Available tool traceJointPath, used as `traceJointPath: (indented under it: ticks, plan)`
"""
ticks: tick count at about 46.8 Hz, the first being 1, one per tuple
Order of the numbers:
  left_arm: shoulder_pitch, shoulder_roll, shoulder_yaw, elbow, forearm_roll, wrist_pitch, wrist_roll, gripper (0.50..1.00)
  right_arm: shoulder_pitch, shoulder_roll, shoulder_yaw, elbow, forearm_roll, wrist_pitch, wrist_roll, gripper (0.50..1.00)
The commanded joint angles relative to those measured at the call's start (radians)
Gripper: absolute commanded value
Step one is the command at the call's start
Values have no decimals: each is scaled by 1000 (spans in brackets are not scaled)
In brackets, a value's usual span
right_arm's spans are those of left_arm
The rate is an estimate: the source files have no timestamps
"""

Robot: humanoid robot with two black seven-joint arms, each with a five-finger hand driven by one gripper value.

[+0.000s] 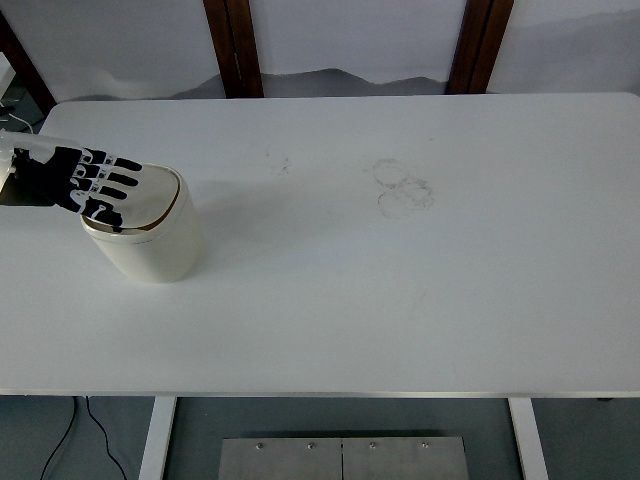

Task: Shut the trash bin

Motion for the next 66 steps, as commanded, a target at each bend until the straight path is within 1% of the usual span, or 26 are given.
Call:
traceJointPath:
  ticks: [1,14,33,43,53,63,66]
  plan:
    - [3,-1,0,2,0,2,0,1000,0,0,0,0,0,0,0,995]
    - [37,2,0,3,0,2,-5,1000,0,0,0,0,0,0,0,995]
    - [31,3,-9,2,-2,2,-5,1000,0,0,0,0,0,0,0,995]
    - [12,22,-34,3,-5,-3,-5,1000,0,0,-1,0,0,0,-1,995]
    - [-17,25,-86,11,-9,-5,-6,1000,0,0,0,0,0,0,0,995]
    - [-8,42,-236,81,-11,-6,-11,1000,0,0,-1,0,0,0,0,995]
    - [3,42,-297,106,-14,-6,-37,1000,0,0,0,0,0,0,0,995]
